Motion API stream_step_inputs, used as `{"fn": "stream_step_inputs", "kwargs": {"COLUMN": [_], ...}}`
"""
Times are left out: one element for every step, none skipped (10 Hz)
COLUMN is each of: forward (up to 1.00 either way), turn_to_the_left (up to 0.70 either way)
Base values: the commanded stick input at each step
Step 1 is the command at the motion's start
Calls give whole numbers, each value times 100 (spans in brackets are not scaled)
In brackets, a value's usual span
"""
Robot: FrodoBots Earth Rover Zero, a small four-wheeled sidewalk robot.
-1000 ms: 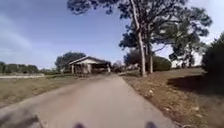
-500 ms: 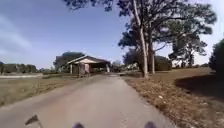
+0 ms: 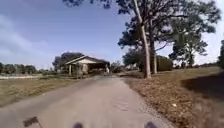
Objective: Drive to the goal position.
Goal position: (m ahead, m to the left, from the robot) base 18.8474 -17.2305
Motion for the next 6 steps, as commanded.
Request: {"fn": "stream_step_inputs", "kwargs": {"forward": [100, 100, 100, 100, 100, 100], "turn_to_the_left": [-1, -1, -1, -1, -1, -1]}}
